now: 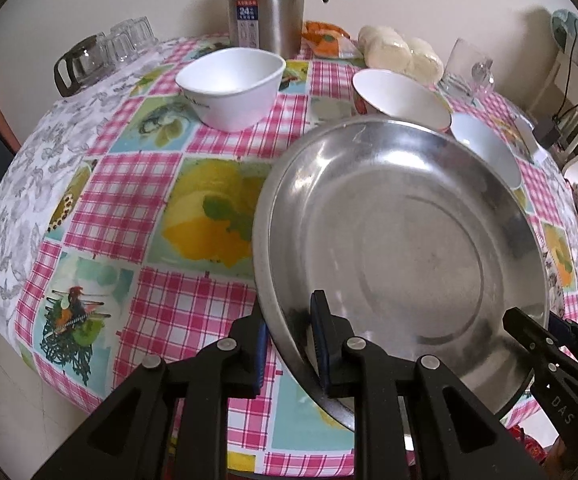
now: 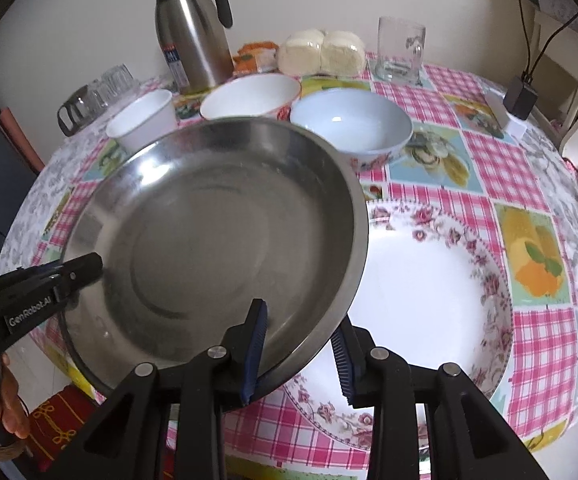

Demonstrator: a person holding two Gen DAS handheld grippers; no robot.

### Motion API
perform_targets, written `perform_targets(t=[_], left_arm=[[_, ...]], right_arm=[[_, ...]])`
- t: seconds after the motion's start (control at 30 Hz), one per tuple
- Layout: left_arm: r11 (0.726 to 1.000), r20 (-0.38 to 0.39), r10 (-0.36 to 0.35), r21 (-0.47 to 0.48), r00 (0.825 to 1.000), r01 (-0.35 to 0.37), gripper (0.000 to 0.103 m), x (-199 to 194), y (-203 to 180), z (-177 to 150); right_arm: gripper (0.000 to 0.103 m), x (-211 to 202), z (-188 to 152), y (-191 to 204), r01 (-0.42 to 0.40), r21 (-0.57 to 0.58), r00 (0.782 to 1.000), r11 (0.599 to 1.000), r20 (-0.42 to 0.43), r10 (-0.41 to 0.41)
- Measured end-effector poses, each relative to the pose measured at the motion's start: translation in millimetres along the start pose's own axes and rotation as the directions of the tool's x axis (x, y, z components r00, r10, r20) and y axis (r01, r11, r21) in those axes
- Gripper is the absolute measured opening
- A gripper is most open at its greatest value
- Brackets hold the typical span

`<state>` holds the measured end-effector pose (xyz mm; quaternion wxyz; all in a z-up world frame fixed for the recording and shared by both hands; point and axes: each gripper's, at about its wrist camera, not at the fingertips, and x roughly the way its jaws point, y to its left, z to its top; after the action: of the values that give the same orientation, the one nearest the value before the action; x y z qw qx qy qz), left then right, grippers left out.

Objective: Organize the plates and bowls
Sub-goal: 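Lift the steel basin with the left gripper and carry it beside the floral plate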

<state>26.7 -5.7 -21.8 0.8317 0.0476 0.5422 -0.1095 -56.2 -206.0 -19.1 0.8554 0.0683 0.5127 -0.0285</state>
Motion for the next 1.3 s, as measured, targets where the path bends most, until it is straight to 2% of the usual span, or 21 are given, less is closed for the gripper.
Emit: perform_targets(t=[0.3,0.77,1.3], left_arm=[[1.0,-0.053,-0.018,0.015,0.998,0.019,0.023,6.2,-2.1,-3.0],[1.0,-0.023,-0.017,-0.009,1.0,0.016,0.024,0.9,6.2,0.2],[1.0,0.012,-0.01,-0.026,1.0,0.01,0.024,-8.0,13.0,2.2]], right_arm=[[0.035,2.0,-0.9,-5.6,0.004,0.021,0.999,1.0,-0.033,-0.004],[0.036,-0.3,2.3,-10.5,-0.009,0.048,0.999,0.999,-0.03,0.01],[0.035,1.2,-3.4,6.9,-0.006,-0.019,0.998,1.0,-0.065,0.005]])
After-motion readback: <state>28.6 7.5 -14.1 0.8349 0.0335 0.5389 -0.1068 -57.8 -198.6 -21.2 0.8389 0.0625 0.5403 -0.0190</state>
